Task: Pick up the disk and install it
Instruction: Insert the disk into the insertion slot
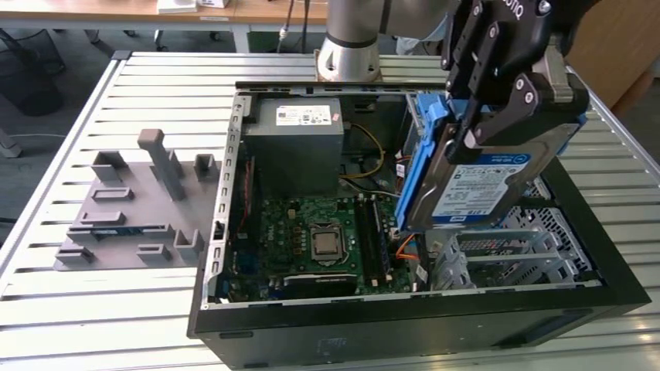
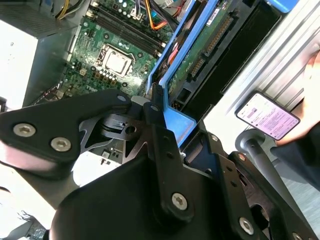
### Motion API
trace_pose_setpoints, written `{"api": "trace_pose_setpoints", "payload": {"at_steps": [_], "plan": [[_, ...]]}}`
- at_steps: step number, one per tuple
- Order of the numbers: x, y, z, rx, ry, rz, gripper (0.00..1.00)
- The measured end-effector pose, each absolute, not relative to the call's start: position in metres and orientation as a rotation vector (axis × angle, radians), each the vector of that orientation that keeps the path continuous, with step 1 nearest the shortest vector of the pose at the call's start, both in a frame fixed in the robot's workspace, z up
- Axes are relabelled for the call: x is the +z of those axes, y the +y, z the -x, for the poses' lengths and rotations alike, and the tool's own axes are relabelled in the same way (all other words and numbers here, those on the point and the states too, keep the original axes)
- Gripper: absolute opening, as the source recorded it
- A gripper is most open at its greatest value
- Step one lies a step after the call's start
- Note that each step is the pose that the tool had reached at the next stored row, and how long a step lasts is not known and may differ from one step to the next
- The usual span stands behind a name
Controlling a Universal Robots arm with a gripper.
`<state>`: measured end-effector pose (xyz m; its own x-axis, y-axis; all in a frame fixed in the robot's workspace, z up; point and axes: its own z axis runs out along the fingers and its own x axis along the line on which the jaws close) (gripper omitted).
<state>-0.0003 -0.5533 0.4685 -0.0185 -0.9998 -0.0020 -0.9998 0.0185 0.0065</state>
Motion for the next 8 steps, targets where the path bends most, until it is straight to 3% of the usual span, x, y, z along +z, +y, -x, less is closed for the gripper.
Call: {"api": "trace_pose_setpoints", "payload": {"at_steps": [8], "plan": [[0.464,-0.558,-0.011,-0.009,-2.240,-2.198,0.36]]}}
